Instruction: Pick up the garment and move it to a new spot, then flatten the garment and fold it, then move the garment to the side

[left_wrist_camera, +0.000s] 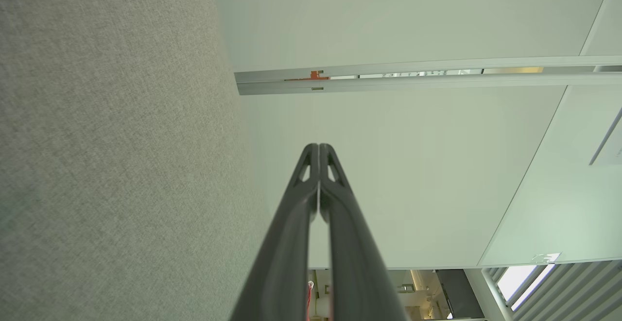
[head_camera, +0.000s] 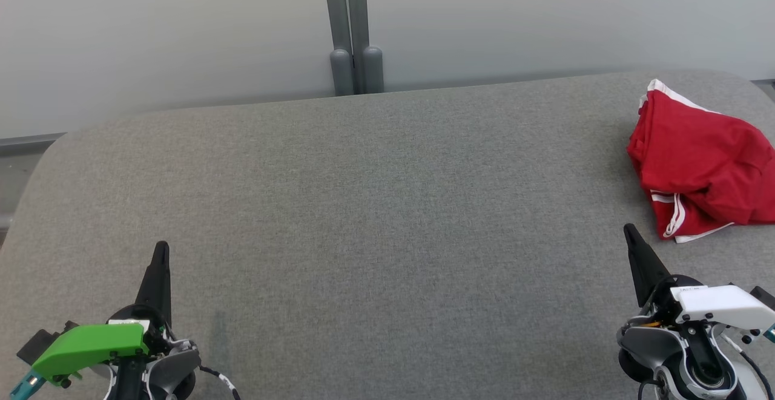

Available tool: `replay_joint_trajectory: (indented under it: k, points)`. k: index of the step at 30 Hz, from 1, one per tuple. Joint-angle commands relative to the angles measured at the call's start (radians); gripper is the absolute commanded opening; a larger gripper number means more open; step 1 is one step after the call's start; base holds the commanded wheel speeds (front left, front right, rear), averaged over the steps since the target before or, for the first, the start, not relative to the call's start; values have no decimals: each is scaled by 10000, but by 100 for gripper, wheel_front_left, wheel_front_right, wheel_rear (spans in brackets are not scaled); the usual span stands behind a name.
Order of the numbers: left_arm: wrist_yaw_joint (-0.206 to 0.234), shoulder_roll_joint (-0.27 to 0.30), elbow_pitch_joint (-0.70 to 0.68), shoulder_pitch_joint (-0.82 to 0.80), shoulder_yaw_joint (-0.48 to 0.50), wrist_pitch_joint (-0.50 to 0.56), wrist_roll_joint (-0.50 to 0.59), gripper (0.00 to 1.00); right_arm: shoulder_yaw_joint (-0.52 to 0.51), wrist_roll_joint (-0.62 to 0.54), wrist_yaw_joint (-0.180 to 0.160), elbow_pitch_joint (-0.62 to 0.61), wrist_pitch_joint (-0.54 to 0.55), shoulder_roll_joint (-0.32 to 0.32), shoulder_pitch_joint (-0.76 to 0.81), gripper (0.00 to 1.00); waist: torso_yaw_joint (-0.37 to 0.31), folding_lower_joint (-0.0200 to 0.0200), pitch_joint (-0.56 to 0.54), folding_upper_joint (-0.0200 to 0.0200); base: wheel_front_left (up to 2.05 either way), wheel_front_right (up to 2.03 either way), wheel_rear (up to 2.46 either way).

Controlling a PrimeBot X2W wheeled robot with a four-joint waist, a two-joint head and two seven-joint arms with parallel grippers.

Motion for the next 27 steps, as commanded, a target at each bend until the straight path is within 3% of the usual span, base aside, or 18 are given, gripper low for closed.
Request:
replay_joint_trajectory:
  k: [1, 27]
  points:
    - [-57, 75, -18, -121, 34, 43, -3, 0, -15, 65, 4, 19, 34, -8, -59, 0, 0, 0, 0, 0, 0, 0, 0]
    - [-57, 70, -18, -122, 39, 48, 4, 0, -13, 67, 4, 18, 32, -9, -58, 0, 0, 0, 0, 0, 0, 0, 0]
